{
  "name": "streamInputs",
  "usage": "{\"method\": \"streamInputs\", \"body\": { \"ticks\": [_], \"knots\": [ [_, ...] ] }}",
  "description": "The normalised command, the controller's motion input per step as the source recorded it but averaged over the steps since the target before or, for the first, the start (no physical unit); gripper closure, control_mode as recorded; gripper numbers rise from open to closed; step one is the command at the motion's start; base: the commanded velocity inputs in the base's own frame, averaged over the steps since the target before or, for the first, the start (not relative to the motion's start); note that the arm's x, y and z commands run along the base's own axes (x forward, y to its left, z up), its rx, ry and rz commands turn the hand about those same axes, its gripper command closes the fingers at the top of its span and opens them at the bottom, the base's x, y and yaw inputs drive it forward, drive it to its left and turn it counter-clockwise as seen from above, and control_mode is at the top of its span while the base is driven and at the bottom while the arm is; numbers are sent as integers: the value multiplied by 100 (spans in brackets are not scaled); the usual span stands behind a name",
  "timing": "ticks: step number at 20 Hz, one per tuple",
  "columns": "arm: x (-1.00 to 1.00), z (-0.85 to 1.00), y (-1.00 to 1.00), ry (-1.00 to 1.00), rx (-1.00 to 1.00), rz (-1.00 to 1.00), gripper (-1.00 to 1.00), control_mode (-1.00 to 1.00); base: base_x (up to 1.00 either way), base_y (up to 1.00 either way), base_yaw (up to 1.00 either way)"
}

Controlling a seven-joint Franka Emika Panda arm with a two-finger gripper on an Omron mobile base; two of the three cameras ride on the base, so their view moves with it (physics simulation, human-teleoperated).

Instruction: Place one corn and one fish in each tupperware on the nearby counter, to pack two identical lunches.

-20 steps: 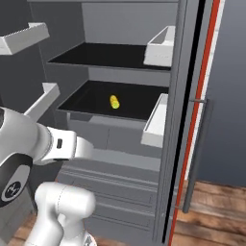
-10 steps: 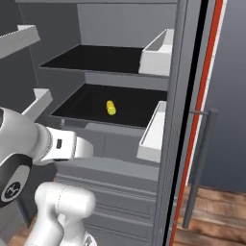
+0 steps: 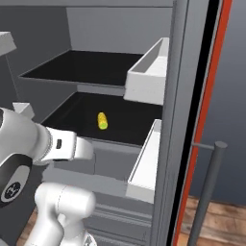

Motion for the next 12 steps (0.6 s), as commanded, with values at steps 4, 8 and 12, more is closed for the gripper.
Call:
{"method": "streamInputs", "body": {
  "ticks": [4,8,12],
  "knots": [
    [0,0,0,0,0,0,-100,100,64,8,0],
    [0,0,0,0,0,0,-100,100,46,7,0],
    [29,-9,16,7,0,0,-100,-100,0,0,0]
  ]
}}
